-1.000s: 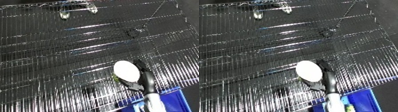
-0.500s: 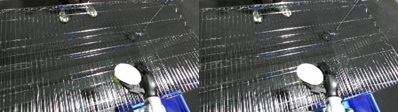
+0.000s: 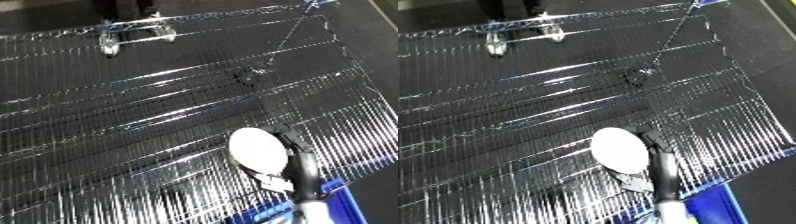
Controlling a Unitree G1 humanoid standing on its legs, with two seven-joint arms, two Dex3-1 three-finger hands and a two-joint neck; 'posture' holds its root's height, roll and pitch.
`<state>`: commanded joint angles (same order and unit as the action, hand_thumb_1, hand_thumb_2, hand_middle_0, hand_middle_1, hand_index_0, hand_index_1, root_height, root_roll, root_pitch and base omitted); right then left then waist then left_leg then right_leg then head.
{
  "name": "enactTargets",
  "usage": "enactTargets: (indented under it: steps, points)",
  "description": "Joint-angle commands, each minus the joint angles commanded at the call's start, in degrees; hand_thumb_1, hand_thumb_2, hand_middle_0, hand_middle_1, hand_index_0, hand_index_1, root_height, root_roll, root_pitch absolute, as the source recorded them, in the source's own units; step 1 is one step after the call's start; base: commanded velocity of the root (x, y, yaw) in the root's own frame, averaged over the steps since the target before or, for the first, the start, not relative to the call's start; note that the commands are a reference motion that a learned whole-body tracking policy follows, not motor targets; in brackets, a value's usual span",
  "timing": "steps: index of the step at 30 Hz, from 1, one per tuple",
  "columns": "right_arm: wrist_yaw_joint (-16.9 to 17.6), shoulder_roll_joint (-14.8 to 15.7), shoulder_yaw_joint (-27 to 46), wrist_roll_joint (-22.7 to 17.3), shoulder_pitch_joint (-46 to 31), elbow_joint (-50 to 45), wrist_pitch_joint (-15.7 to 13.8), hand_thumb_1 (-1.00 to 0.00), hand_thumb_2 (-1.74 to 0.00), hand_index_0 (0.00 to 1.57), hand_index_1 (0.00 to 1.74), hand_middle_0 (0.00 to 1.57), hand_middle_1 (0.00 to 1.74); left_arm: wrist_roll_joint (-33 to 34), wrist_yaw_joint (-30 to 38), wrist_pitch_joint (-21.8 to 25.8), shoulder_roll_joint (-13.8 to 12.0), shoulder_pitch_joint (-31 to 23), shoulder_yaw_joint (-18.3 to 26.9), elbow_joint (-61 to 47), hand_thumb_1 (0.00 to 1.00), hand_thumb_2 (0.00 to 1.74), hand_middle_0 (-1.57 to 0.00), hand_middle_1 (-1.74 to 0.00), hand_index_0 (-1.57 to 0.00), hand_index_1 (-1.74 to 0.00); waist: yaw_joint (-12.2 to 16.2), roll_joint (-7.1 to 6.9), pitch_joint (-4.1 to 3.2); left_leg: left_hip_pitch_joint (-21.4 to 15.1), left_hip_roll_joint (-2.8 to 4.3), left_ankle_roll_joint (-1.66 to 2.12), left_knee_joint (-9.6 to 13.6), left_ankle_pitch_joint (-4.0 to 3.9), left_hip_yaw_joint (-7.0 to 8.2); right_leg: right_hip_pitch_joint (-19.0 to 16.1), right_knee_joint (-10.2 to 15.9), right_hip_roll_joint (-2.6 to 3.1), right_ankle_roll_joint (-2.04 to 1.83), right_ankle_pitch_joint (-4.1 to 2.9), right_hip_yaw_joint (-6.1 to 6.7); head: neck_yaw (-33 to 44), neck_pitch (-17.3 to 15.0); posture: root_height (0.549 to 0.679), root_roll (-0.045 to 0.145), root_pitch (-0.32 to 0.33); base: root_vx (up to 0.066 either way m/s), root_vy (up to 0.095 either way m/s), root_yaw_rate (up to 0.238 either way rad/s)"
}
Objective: Pick up the object and place it into the box
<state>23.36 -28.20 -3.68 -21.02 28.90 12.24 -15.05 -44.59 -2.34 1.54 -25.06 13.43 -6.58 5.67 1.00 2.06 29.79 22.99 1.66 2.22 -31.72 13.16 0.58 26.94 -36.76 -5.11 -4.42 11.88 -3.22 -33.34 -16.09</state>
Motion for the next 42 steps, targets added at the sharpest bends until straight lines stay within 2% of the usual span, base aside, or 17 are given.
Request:
enactTargets:
  steps: [4,12,14,17,20,26,33,37,42]
  points:
    - [0.49,-0.07,2.53,-0.55,-3.36,-2.70,-1.11,-0.95,-1.65,1.49,1.65,1.49,1.65,0.28,-1.06,0.07,0.35,-0.93,0.73,0.11,1.00,1.74,-1.57,-1.74,-1.57,-1.74,1.35,-0.24,0.00,-3.01,0.35,0.18,0.73,0.43,0.95,-3.03,2.03,-0.27,-0.15,-0.38,0.57,-2.00,-0.21,0.656,0.042,0.058,-0.022,0.041,-0.209]
    - [2.00,-1.18,7.05,-1.82,-9.62,-6.13,-2.94,-0.95,-1.65,1.49,1.65,1.49,1.65,0.23,-2.91,0.42,1.12,-2.41,0.77,0.53,1.00,1.74,-1.57,-1.74,-1.57,-1.74,4.69,0.40,-0.11,-9.11,0.98,0.67,2.29,1.20,3.45,-8.28,5.59,-1.42,-0.41,-1.16,2.26,-8.08,-1.14,0.663,0.056,0.009,-0.006,0.074,-0.219]
    - [1.87,-1.60,8.29,-2.34,-11.38,-6.53,-3.38,-0.95,-1.65,1.49,1.65,1.49,1.65,0.05,-3.36,0.49,1.54,-2.85,0.66,0.74,1.00,1.74,-1.57,-1.74,-1.57,-1.74,5.82,0.94,-0.45,-10.60,1.12,0.79,2.86,1.31,4.20,-9.26,6.29,-1.70,-0.45,-1.20,2.82,-9.86,-1.64,0.664,0.059,0.001,0.026,0.126,-0.225]
    - [1.72,-2.22,10.14,-2.84,-14.26,-7.02,-3.94,-0.95,-1.65,1.49,1.65,1.49,1.65,-0.22,-3.77,0.75,2.35,-3.52,0.19,1.04,1.00,1.74,-1.57,-1.74,-1.57,-1.74,7.75,1.97,-1.26,-12.74,1.29,0.94,3.66,1.59,5.46,-10.50,7.49,-2.15,-0.54,-1.32,3.75,-12.31,-4.13,0.665,0.064,-0.009,0.029,0.142,-0.235]
    - [1.45,-2.51,11.83,-3.35,-17.40,-7.24,-4.70,-0.95,-1.65,1.49,1.65,1.49,1.65,-0.45,-4.23,1.17,3.09,-4.28,-0.42,1.52,1.00,1.74,-1.57,-1.74,-1.57,-1.74,9.58,2.98,-2.02,-14.81,1.44,0.96,4.38,1.95,6.63,-11.65,8.66,-2.47,-0.82,-1.64,4.70,-14.84,-5.15,0.666,0.068,-0.020,0.052,0.122,-0.227]
    - [-0.18,-2.26,14.92,-4.91,-22.88,-5.98,-6.01,-0.95,-1.65,1.49,1.65,1.49,1.65,-0.42,-5.08,2.22,4.58,-5.63,-0.90,2.83,1.00,1.74,-1.57,-1.74,-1.57,-1.74,12.93,4.49,-3.27,-18.17,1.68,0.74,5.67,2.80,9.10,-13.23,10.35,-2.63,-1.48,-1.89,6.32,-17.02,-7.20,0.668,0.071,-0.033,0.063,0.095,-0.220]
    - [-1.29,-1.32,17.68,-9.82,-26.99,-1.51,-8.46,-0.95,-1.65,1.49,1.65,1.49,1.65,-0.13,-6.05,2.42,5.75,-5.99,-1.21,4.33,1.00,1.74,-1.57,-1.74,-1.57,-1.74,15.58,5.71,-4.26,-20.24,1.67,0.51,6.52,3.53,10.73,-14.10,12.05,-2.70,-2.07,-2.22,7.46,-19.42,-7.44,0.669,0.075,-0.033,0.037,0.047,-0.131]
    - [-3.35,-1.43,18.83,-12.94,-28.07,1.45,-9.72,-0.75,-1.30,1.18,1.30,1.18,1.30,-0.44,-6.21,2.95,5.98,-5.88,-1.64,5.00,1.00,1.74,-1.57,-1.74,-1.57,-1.74,16.67,6.18,-4.35,-20.81,1.68,0.41,6.58,3.88,11.23,-14.05,12.46,-2.57,-2.28,-2.43,7.92,-20.43,-7.58,0.669,0.076,-0.033,0.021,0.035,-0.089]
    - [-5.56,-1.90,18.98,-14.89,-28.65,4.01,-10.65,-0.50,-0.87,0.79,0.87,0.79,0.87,-0.77,-5.91,2.89,6.24,-5.36,-2.28,5.50,1.00,1.74,-1.57,-1.74,-1.57,-1.74,17.26,6.69,-4.49,-21.15,1.62,0.42,6.57,4.11,11.52,-13.99,12.68,-2.40,-2.45,-2.54,8.31,-20.97,-8.43,0.669,0.078,-0.033,0.021,0.024,-0.048]
